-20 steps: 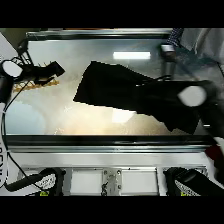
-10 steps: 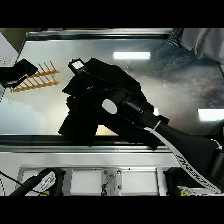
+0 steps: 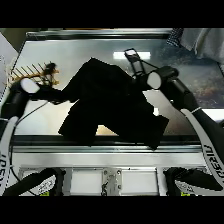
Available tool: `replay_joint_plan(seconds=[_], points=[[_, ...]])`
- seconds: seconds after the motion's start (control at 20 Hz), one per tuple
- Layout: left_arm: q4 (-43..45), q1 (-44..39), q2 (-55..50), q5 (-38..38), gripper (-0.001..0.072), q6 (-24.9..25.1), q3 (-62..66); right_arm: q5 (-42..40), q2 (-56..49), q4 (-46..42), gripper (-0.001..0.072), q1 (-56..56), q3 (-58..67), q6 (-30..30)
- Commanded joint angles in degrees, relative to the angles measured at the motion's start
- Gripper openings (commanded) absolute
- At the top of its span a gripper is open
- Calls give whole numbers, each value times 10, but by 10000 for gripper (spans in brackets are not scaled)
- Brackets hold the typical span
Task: Fold the clothes and pants, and hang the long-sleeved shirts on hangers.
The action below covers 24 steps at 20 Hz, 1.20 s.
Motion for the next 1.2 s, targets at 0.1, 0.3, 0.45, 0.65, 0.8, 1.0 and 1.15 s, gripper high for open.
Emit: replay_joint_plan(seconds=[0.1,0.3,0.45,0.65,0.8,1.0,1.15], points=[[5,-196,-122,53,684,14,72,67,34,-8,492,-160,-81,54],[6,-260,-216,60,684,11,172,69,31,12,562,-198,-116,58],[6,-267,-278,49,684,-12,227,69,26,42,716,-198,-147,53],[5,-263,-334,9,684,-40,277,65,0,81,716,-198,-166,34],[5,-261,-348,3,397,-56,283,56,-29,124,715,-198,-166,5],[5,-223,-316,24,14,-57,292,13,-29,108,65,-205,-160,-12],[4,-169,-277,22,14,-54,375,11,-8,57,11,-216,-103,-12]])
